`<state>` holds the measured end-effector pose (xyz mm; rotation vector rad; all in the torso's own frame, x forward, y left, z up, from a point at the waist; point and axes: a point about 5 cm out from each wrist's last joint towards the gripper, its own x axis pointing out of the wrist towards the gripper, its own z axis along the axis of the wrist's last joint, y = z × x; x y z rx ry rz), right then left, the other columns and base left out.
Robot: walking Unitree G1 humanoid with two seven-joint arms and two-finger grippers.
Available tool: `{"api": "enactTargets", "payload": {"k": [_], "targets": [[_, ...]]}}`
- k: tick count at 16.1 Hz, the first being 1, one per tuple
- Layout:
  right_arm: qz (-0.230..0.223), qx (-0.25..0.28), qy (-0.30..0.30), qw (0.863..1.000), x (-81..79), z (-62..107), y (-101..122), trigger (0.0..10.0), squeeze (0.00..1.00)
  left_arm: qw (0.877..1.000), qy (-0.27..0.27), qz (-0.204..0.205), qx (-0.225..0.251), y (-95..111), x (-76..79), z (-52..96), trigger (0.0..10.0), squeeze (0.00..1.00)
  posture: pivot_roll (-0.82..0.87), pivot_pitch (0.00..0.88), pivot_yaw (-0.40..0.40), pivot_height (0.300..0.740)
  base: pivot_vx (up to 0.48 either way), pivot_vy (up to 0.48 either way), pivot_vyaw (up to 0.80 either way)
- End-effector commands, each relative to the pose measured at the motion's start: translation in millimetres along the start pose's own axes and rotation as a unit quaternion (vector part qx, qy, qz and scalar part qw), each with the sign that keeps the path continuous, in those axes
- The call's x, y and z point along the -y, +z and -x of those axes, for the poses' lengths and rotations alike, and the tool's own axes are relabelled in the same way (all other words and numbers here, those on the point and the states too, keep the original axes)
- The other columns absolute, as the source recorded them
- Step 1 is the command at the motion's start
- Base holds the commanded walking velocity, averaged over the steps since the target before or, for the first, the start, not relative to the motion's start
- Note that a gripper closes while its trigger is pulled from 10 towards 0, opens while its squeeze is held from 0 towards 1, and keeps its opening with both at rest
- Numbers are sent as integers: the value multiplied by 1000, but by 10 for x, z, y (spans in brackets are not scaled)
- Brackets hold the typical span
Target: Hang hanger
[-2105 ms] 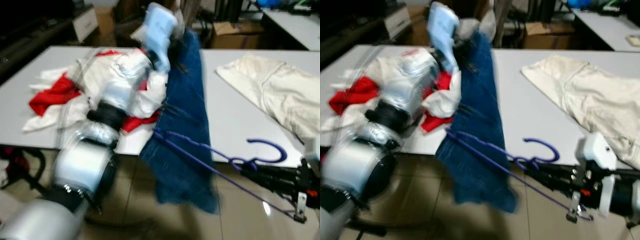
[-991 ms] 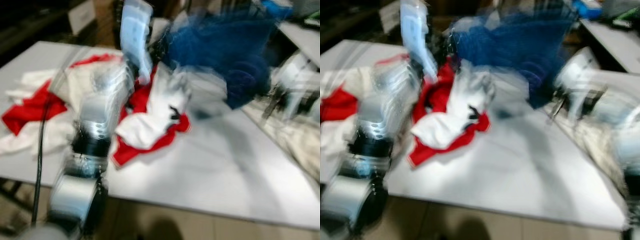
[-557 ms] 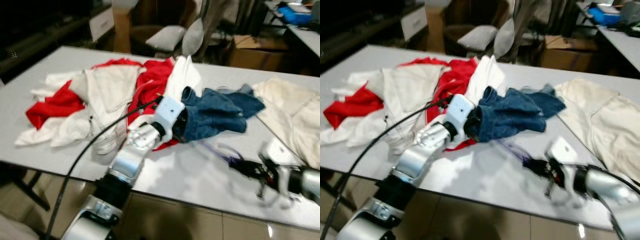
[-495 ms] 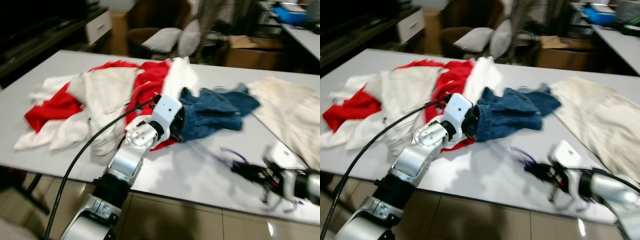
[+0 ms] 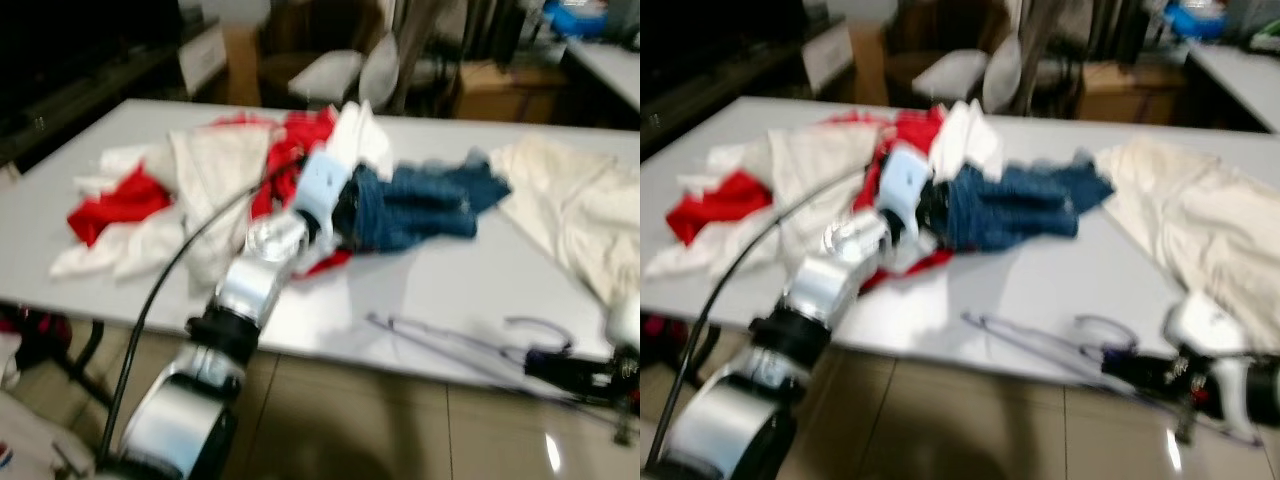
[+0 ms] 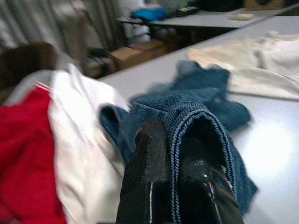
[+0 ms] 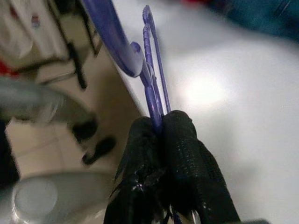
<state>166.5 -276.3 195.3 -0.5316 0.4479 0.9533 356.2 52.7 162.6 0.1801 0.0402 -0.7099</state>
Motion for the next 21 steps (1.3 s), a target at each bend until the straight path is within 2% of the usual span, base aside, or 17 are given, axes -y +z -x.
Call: {"api": "enactTargets", "payload": {"k": [1, 4, 6, 8, 9, 10, 11, 12, 13, 14, 15, 16, 17, 18, 21], "targets": [[18, 23, -9, 1000, 35, 96, 164, 10000, 0, 999, -28, 2, -19, -96, 15, 45, 10000, 1000, -81, 0, 63, 740, 0, 0, 0], [16, 84, -20, 996, 74, 242, 368, 10000, 0, 995, -69, 32, -64, -376, 39, 273, 10000, 1000, -81, 0, 67, 740, 0, 0, 0], [7, 112, -7, 994, 55, 270, 447, 10000, 0, 986, -125, 21, -105, -540, 86, 447, 10000, 1000, -78, 0, 65, 740, 0, 0, 0], [-3, 117, -29, 993, 124, 248, 447, 10000, 0, 966, -214, -31, -145, -639, 147, 712, 10000, 1000, -65, 0, 58, 740, 0, 0, 0], [-5, 118, -33, 992, 136, 236, 445, 10000, 0, 963, -223, -38, -148, -643, 149, 747, 10000, 1000, -63, 0, 58, 740, 0, 0, 0], [-13, 127, -76, 989, 216, 179, 441, 10000, 0, 953, -249, -72, -158, -617, 140, 910, 10000, 1000, -55, 0, 58, 740, 0, 0, 0], [-27, 137, -114, 984, 272, 122, 436, 10000, 0, 942, -274, -89, -169, -602, 144, 1067, 10000, 1000, -46, 0, 63, 740, 0, 0, 0], [-38, 141, -139, 979, 304, 85, 422, 10000, 0, 941, -279, -85, -170, -589, 135, 1143, 10000, 1000, -43, 0, 63, 740, 0, 0, 0], [-65, 143, -175, 972, 348, 5, 383, 10000, 0, 946, -273, -69, -162, -541, 105, 1245, 10000, 1000, -38, 0, 63, 740, 0, 0, 0], [-101, 143, -212, 962, 388, -98, 317, 10000, 0, 957, -253, -35, -136, -464, 72, 1286, 10000, 1000, -29, 0, 60, 740, 0, 0, 0], [-113, 144, -231, 956, 409, -153, 294, 10000, 0, 962, -243, -22, -122, -425, 58, 1299, 10000, 1000, -24, 0, 59, 740, 0, 0, 0], [-132, 155, -245, 948, 416, -232, 276, 10000, 0, 965, -232, -33, -113, -408, 58, 1281, 10000, 533, -17, 0, 54, 740, 0, 0, 0], [-141, 171, -258, 941, 407, -334, 276, 10000, 0, 967, -212, -76, -116, -427, 42, 1242, 10000, 114, -11, 0, 48, 740, 0, 0, 0], [-153, 189, -241, 940, 331, -495, 334, 10000, 0, 977, -147, -112, -107, -415, -27, 1127, 10000, 35, 3, 0, 40, 740, 0, 0, 0], [-157, 193, -235, 940, 310, -529, 352, 10000, 0, 980, -131, -110, -101, -401, -38, 1102, 10000, 35, 3, 0, 40, 740, 0, 0, 0]]}}
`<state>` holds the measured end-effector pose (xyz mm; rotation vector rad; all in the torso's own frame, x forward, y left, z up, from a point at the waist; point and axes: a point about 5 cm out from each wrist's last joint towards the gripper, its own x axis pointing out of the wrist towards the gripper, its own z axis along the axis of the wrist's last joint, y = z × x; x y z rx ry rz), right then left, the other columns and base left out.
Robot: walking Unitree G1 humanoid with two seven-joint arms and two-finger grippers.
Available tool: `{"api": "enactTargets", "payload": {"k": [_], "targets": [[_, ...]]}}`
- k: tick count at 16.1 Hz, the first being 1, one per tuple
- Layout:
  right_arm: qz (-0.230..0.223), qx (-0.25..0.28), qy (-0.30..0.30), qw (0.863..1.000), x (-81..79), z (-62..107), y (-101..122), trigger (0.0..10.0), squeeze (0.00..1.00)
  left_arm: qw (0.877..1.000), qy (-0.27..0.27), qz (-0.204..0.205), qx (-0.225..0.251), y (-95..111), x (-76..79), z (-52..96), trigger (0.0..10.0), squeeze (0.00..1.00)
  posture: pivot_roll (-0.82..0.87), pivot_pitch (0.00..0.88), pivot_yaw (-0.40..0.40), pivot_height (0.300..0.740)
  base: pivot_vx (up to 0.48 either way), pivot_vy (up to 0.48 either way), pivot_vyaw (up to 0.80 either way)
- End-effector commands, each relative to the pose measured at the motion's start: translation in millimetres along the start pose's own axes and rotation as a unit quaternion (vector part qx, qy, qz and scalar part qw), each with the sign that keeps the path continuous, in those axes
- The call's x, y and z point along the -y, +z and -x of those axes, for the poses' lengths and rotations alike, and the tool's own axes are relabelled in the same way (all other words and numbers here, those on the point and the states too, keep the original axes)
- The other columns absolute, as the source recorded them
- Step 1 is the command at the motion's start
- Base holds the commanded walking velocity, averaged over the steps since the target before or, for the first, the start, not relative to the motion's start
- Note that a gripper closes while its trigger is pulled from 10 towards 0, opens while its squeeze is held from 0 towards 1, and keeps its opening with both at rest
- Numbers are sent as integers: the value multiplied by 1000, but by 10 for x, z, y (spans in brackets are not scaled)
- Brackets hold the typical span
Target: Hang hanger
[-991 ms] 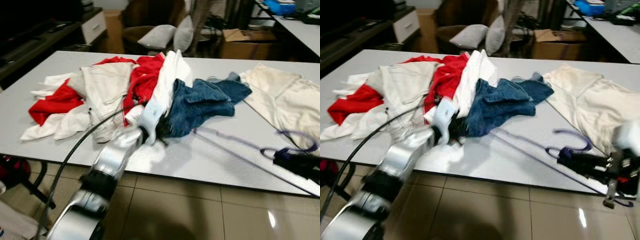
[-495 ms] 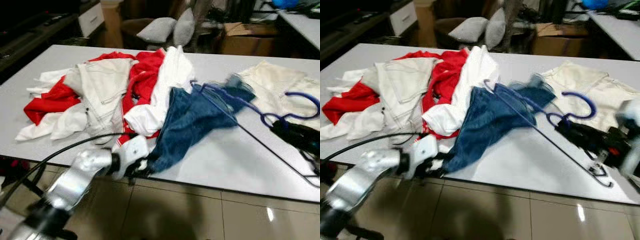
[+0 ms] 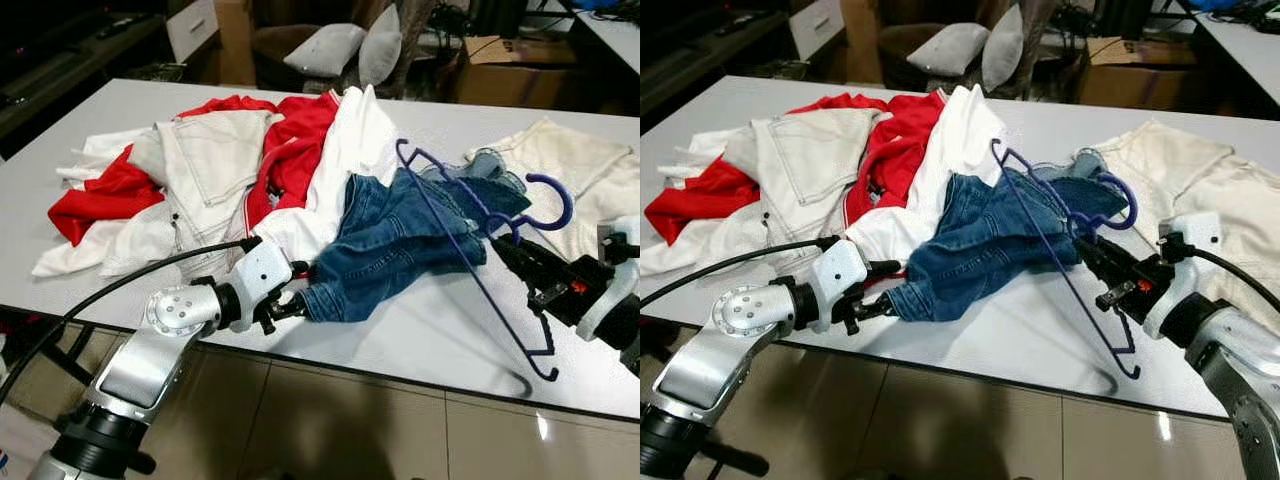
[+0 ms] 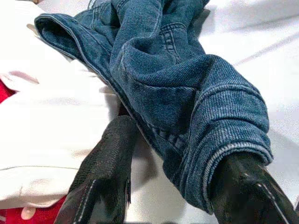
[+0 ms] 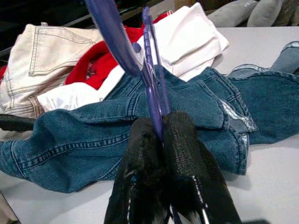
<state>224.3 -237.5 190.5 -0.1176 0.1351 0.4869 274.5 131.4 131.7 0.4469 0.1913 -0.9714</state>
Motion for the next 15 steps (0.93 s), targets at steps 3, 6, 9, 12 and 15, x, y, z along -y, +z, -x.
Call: {"api": "enactTargets", "payload": {"k": [3, 6, 9, 12, 15], "targets": [[6, 12, 76, 997, -237, -114, 62, 10000, 0, 1000, 5, 24, 15, 31, -5, -10, 10000, 1000, 21, 0, 29, 740, 0, 0, 0], [2, -19, 122, 992, -382, -340, -97, 10000, 0, 964, 6, 193, 181, 192, -112, 102, 10000, 1000, 29, 0, 25, 740, 0, 0, 0], [2, -9, 95, 995, -373, -514, -79, 10000, 0, 990, -38, 117, 69, -24, -9, 101, 10000, 1000, 23, 0, 17, 740, 0, 0, 0], [9, -37, 67, 997, -358, -575, -184, 10000, 0, 988, -37, 137, 59, -51, 68, 8, 10000, 1000, -1, 0, 11, 740, 0, 0, 0], [4, -76, 66, 995, -375, -575, -378, 10000, 0, 986, -121, 109, -22, -236, 220, 209, 10000, 1000, 4, 0, -3, 740, 0, 0, 0]]}}
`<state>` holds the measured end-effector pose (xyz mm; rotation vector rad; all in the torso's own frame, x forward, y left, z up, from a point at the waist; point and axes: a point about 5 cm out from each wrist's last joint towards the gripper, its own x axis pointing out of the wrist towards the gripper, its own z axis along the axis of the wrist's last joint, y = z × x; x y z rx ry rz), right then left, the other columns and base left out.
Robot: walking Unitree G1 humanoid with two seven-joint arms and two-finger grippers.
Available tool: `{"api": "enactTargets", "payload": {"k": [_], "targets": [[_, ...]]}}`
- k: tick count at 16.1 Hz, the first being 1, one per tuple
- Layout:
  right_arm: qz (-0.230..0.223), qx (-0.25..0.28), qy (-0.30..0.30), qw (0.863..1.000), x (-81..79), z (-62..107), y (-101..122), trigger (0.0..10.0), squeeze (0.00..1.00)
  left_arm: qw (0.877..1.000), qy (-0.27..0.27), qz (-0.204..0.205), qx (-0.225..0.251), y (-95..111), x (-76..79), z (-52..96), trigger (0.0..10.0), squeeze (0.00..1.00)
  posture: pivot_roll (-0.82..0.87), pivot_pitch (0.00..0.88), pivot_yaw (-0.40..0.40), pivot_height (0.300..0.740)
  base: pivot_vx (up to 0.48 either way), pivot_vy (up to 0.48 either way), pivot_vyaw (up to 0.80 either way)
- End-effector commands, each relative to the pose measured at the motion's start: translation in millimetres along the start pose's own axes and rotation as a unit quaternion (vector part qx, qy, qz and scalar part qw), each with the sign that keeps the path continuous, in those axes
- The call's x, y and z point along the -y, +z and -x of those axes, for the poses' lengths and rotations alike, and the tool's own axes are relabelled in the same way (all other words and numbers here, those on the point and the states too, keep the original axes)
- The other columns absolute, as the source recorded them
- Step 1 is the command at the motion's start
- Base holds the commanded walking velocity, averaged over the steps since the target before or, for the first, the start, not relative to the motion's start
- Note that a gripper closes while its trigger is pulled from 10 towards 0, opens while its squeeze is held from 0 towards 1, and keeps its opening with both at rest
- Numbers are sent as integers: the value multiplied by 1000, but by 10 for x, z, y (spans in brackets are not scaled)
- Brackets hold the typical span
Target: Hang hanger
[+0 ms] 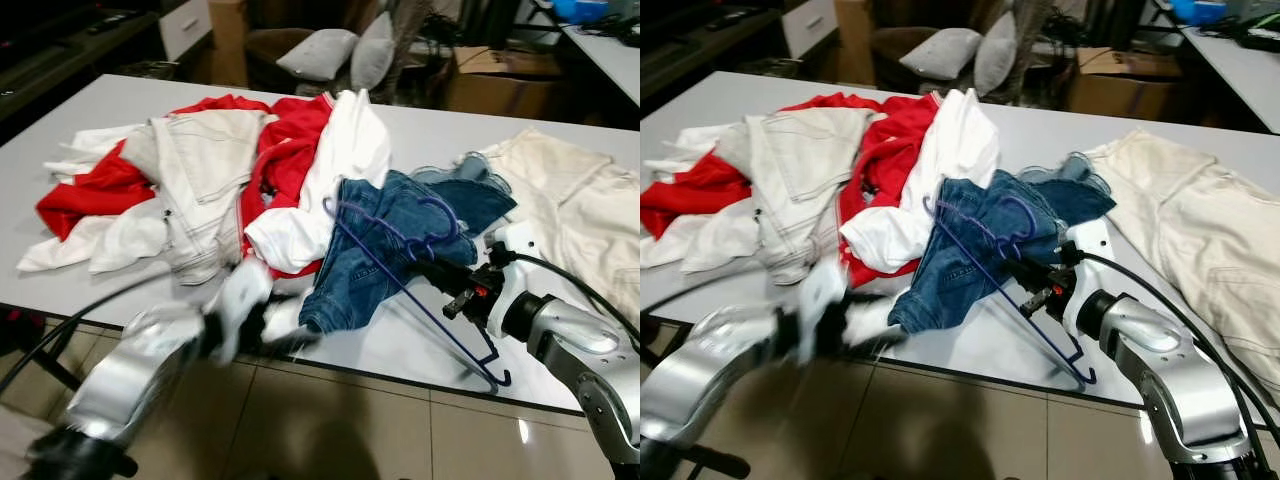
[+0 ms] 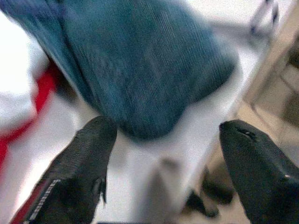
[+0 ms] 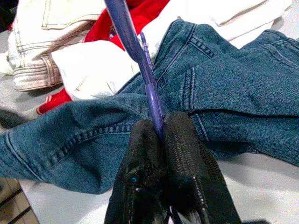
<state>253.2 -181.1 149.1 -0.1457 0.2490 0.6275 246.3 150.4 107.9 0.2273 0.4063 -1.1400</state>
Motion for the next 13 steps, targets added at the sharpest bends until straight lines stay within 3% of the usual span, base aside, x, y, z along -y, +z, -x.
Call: {"api": "enactTargets", "payload": {"k": [1, 2, 4, 7, 8, 9, 10, 11, 12, 13], "targets": [[1, -29, -12, 999, 45, -24, -104, 10000, 0, 998, -21, -20, -50, -63, 8, 126, 10000, 1000, 1, 0, 2, 740, 0, 0, 0], [2, -28, -16, 999, 76, -41, -106, 10000, 0, 995, -33, -25, -94, -161, -23, 267, 10000, 1000, 5, 0, 4, 740, 0, 0, 0], [-7, -15, -24, 1000, 106, -68, -81, 10000, 0, 993, -32, -29, -112, -168, -88, 391, 10000, 1000, 12, 0, 13, 740, 0, 0, 0], [-28, 28, -42, 998, 130, -43, 25, 10000, 0, 999, -4, 36, 26, 111, -156, 491, 10000, 1000, 26, 0, 23, 740, 0, 0, 0], [-32, 45, -71, 996, 131, 11, 99, 10000, 0, 991, 57, 47, 116, 267, -227, 514, 10000, 1000, 34, 0, 29, 740, 0, 0, 0], [-27, 49, -87, 995, 127, 35, 140, 10000, 0, 984, 98, 45, 140, 313, -269, 503, 10000, 1000, 37, 0, 33, 740, 0, 0, 0], [-42, 80, -133, 987, 68, 71, 297, 10000, 0, 949, 215, 55, 226, 481, -336, 376, 10000, 573, 20, 0, 43, 740, 0, 0, 0], [-52, 91, -147, 984, 45, 81, 343, 10000, 0, 932, 250, 67, 256, 537, -350, 344, 10000, 573, 14, 0, 44, 740, 0, 0, 0], [-34, 80, -177, 980, -11, 79, 381, 10000, 0, 912, 295, 80, 274, 619, -353, 248, 10000, 561, -20, 0, 47, 740, 0, 0, 0], [-21, 100, -236, 966, -6, 94, 413, 10000, 0, 916, 300, 58, 259, 715, -280, 70, 10000, 557, -33, 0, 50, 740, 0, 0, 0]]}}
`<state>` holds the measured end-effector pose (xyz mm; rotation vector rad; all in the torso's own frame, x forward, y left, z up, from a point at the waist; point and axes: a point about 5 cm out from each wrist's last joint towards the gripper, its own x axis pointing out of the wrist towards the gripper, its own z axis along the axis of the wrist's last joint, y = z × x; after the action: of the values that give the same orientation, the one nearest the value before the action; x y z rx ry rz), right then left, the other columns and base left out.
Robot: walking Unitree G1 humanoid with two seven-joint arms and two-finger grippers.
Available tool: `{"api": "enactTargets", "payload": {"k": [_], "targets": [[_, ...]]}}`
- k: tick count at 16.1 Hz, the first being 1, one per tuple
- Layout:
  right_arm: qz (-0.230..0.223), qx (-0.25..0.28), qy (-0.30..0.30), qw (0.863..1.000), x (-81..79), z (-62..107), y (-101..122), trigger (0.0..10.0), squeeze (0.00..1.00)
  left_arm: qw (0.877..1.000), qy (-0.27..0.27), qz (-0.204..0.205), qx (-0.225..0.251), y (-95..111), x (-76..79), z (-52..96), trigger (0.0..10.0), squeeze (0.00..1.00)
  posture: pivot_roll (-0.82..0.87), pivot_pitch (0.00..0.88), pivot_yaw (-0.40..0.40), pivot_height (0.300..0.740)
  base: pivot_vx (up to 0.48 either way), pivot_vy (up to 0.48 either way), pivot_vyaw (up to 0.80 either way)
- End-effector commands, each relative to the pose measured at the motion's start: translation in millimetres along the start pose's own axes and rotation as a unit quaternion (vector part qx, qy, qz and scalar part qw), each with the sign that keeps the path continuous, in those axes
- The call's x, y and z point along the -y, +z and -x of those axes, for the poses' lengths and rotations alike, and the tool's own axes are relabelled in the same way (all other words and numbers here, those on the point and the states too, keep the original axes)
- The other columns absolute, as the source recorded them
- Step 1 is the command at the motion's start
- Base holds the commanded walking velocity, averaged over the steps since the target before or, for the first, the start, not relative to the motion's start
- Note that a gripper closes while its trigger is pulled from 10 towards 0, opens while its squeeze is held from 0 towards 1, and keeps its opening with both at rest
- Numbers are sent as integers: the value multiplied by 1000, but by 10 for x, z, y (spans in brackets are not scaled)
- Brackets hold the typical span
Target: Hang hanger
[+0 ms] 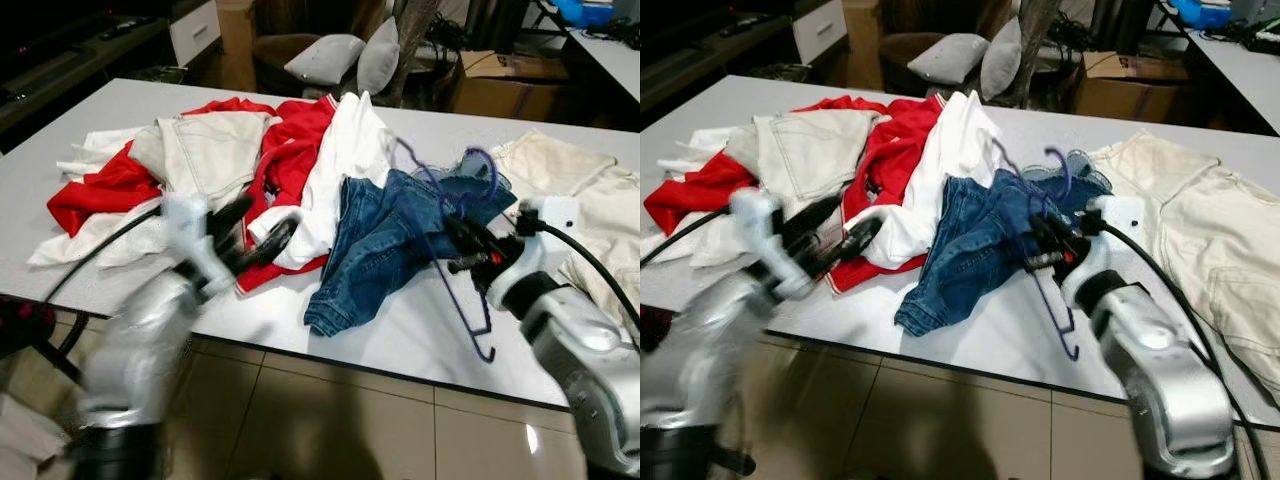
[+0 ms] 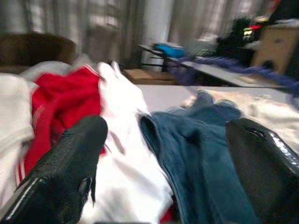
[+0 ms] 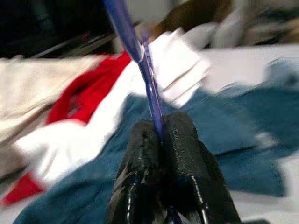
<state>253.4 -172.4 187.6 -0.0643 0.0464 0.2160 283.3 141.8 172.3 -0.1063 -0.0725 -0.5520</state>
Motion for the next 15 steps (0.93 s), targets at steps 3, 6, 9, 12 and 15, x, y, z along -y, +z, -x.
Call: {"api": "enactTargets", "payload": {"k": [3, 6, 9, 12, 15], "targets": [[-20, 54, -75, 996, 34, 67, 45, 10000, 0, 999, -6, -37, -9, 17, 217, -186, 10000, 557, -50, 0, 54, 740, 0, -173, 0], [-73, 63, -111, 989, 45, 97, 38, 10000, 0, 999, 12, -30, -8, -36, 304, -283, 10000, 549, -43, 0, 39, 740, 0, -381, 0], [-74, 38, -129, 988, 96, -1, -80, 10000, 0, 998, 30, -41, -31, -141, 325, -226, 10000, 494, -17, 0, -1, 740, 0, -440, 0], [-78, 34, -85, 993, 35, -3, -47, 10000, 0, 995, 63, -50, -53, -256, 199, -130, 10000, 490, -33, 0, 8, 740, 0, -442, 0], [-56, 30, -73, 995, 0, 47, -35, 10000, 0, 994, 78, -56, -43, -195, 119, -183, 10000, 490, -47, 0, 17, 740, 0, -441, 0]]}}
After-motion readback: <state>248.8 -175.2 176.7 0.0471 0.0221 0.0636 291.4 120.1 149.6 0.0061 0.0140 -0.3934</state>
